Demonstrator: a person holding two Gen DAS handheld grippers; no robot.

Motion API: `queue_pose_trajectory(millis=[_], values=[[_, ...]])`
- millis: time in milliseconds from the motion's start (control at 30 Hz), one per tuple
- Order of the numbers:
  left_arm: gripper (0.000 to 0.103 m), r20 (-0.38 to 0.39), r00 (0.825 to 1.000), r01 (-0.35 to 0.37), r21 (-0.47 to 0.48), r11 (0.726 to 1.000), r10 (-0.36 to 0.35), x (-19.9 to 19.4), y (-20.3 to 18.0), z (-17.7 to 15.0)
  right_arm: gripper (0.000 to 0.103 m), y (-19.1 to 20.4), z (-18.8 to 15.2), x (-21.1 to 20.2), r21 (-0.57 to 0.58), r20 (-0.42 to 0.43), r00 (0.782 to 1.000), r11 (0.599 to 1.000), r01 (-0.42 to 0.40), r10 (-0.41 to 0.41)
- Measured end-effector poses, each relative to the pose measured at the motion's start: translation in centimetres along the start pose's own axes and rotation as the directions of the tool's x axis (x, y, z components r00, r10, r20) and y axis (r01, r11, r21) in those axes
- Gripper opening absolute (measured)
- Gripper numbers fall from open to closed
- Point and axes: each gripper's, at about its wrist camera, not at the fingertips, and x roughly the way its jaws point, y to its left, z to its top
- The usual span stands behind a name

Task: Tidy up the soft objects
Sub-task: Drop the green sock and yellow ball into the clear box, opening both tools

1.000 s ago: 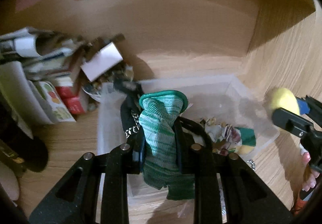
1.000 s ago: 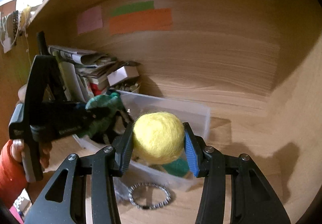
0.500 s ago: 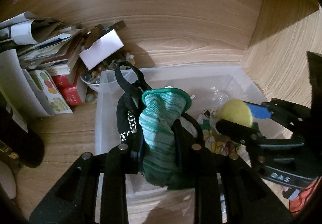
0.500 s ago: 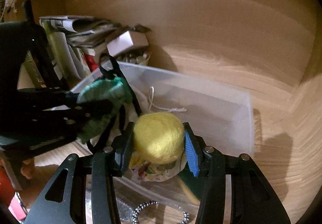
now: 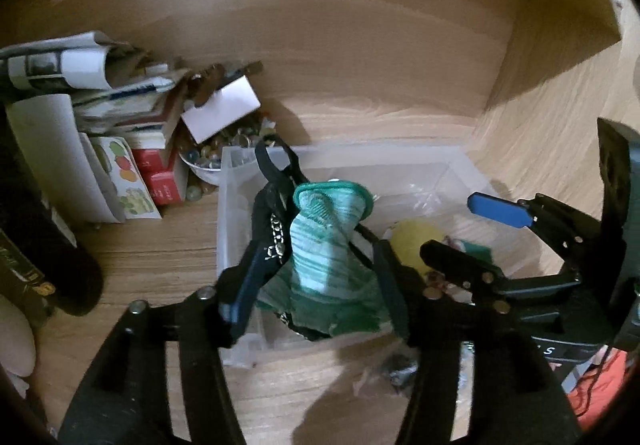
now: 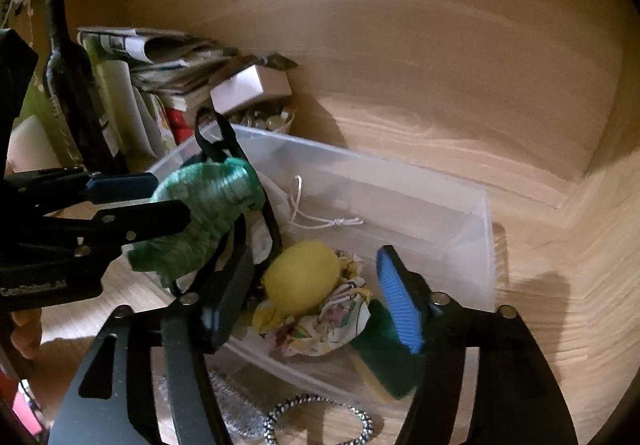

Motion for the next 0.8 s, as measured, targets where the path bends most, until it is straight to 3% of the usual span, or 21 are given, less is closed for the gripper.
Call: queue_pose_trajectory(millis=[67,300,533,800], values=[[0.064,0.019,1.0,0.003,-0.01,1.0,-0.002,-0.9,-0.1,0.0,0.078,0.0,0.1,-0.8,0.01,0.03,1.0,1.0,0.003,-0.003],[0.086,0.076,0.997,-0.022,-0.004,1.0,0.022,-3.7,-0.8,-0.7,0.08,-0.5,0.0,-4.3,0.029,0.105,0.994,0.999,0.02,-0.023],[0.087,0.038,0.999,-0.021,0.014,1.0,0.021,-3.5,-1.7,-2.7,0.082,-1.4,-1.9,-7.4,0.04,0.136,0.99,0.999,0.015,-0.02],[0.087,-0.07,0.997,0.015,0.051,0.999,-0.011,-0.3,-3.2,-5.7,0.082,-2.8,-5.9,-7.0,0.097,0.056,0.998,0.995,-0.002,-0.004]])
